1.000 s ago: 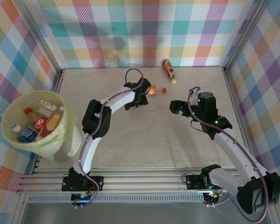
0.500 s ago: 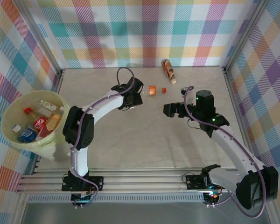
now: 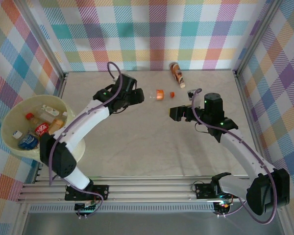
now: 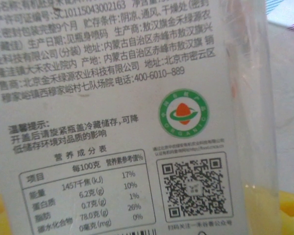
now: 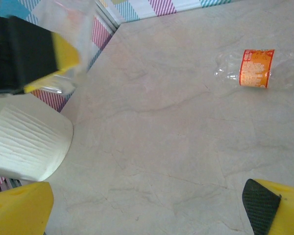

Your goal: Put the plastic bottles in the bin

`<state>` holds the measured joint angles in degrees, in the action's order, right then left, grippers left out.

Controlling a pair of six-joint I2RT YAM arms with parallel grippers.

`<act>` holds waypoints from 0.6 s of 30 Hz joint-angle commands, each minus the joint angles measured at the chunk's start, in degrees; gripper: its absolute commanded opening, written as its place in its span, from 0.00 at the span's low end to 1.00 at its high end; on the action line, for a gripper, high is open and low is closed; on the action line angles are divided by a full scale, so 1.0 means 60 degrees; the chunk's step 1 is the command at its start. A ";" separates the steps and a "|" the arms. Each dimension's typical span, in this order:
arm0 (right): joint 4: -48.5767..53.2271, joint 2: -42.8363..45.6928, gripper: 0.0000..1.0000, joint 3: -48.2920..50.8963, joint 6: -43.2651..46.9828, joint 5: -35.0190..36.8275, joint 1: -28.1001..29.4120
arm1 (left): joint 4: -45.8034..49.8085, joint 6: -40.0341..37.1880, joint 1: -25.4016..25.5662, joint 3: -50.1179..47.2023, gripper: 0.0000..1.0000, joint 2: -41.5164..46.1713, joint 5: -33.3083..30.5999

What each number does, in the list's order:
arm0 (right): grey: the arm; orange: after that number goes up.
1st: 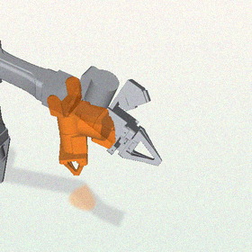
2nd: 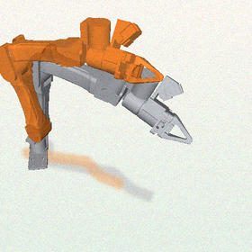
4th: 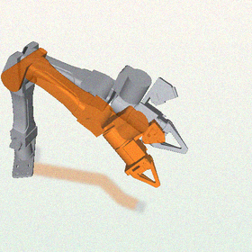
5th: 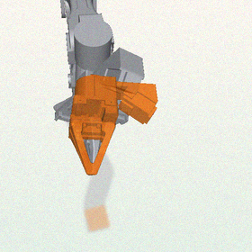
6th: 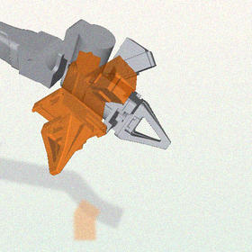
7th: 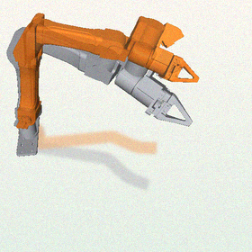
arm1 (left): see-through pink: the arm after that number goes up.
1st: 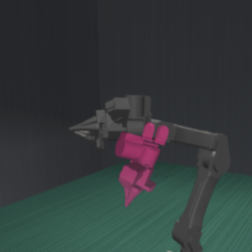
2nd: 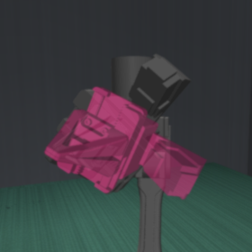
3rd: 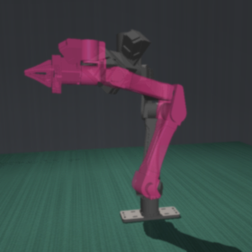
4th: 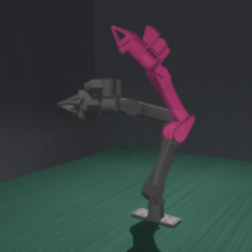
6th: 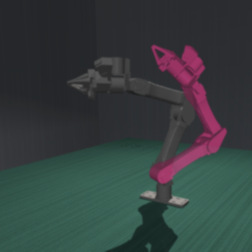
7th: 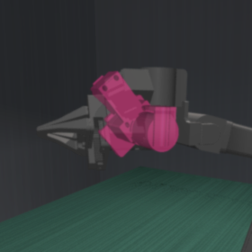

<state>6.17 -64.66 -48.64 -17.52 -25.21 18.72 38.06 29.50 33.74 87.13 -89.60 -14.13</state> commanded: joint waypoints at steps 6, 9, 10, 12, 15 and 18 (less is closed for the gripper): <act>-0.0414 -0.0449 1.00 -0.0556 -0.0236 -0.0346 0.0050 | 0.1266 -0.1228 0.0046 0.0681 0.62 0.1884 -0.0328; -0.0412 -0.0528 1.00 -0.0609 -0.0288 -0.0394 0.0055 | 0.1729 -0.1390 0.0039 0.1054 0.63 0.2336 -0.0884; -0.0414 -0.0531 1.00 -0.0609 -0.0289 -0.0390 0.0058 | 0.1918 -0.1463 0.0032 0.1205 0.63 0.2435 -0.1193; -0.0414 -0.0531 1.00 -0.0609 -0.0288 -0.0398 0.0059 | 0.2472 -0.1638 -0.0019 0.1630 0.63 0.2499 -0.1942; -0.0397 -0.0546 1.00 -0.0623 -0.0274 -0.0412 0.0046 | 0.3531 -0.1737 -0.0125 0.2468 0.63 0.2438 -0.3371; -0.0379 -0.0561 1.00 -0.0623 -0.0296 -0.0410 0.0048 | 0.4486 -0.1626 -0.0194 0.2994 0.63 0.2460 -0.5219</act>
<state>5.39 -67.75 -50.26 -18.83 -26.26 18.74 57.10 20.99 33.23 102.35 -75.88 -32.12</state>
